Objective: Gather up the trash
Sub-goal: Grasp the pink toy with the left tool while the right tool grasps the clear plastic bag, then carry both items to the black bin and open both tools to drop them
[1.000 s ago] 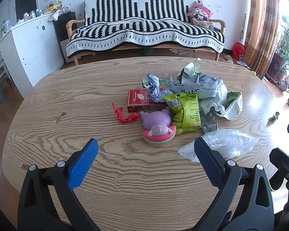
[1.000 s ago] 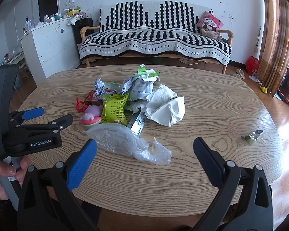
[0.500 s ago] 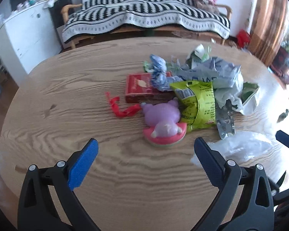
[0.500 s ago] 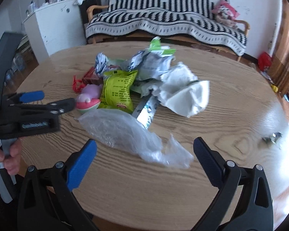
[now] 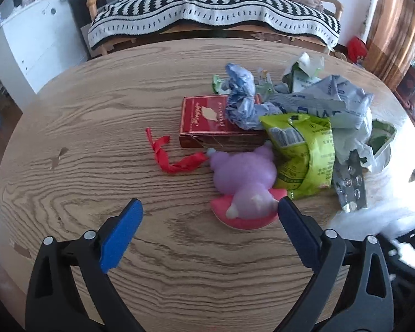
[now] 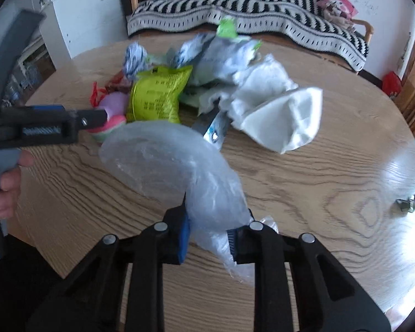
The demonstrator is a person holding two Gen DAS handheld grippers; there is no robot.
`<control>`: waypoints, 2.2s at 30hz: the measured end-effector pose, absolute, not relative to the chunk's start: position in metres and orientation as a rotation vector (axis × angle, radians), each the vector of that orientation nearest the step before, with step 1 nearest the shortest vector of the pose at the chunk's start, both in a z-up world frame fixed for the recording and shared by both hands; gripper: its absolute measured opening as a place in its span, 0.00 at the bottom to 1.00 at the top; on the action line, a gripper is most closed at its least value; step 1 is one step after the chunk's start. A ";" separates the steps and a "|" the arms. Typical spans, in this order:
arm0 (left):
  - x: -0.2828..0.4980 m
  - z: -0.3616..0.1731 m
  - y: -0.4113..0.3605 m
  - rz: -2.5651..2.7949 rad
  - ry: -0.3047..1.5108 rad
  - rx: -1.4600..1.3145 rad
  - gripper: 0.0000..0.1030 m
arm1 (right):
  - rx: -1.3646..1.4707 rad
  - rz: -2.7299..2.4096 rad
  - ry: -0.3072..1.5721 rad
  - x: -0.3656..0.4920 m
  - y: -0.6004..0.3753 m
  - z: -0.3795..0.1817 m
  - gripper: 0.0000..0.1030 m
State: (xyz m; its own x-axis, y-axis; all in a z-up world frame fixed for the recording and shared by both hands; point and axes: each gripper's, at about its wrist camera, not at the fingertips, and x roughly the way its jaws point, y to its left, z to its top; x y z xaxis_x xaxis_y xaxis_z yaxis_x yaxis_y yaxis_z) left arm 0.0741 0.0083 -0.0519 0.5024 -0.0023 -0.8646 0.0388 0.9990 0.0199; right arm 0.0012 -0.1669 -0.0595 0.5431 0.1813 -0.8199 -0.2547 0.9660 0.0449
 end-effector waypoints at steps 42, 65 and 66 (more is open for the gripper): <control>-0.041 0.026 -0.256 -0.626 0.726 0.195 0.34 | 0.356 -0.442 0.762 -0.157 -0.532 -0.023 0.22; -0.135 -0.147 -0.572 -1.106 1.005 0.429 0.36 | 0.777 -0.699 1.014 -0.289 -0.708 -0.167 0.22; -0.133 -0.150 -0.575 -1.103 1.018 0.430 0.36 | 0.780 -0.705 1.014 -0.289 -0.708 -0.168 0.22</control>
State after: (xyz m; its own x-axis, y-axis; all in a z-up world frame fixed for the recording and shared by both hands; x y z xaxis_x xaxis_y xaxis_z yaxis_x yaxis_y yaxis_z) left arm -0.1330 -0.5746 -0.1501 0.0843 -0.5287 -0.8446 0.8844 0.4302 -0.1810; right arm -0.2893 -0.7084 -0.1675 0.3633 -0.1498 -0.9196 0.8100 0.5384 0.2323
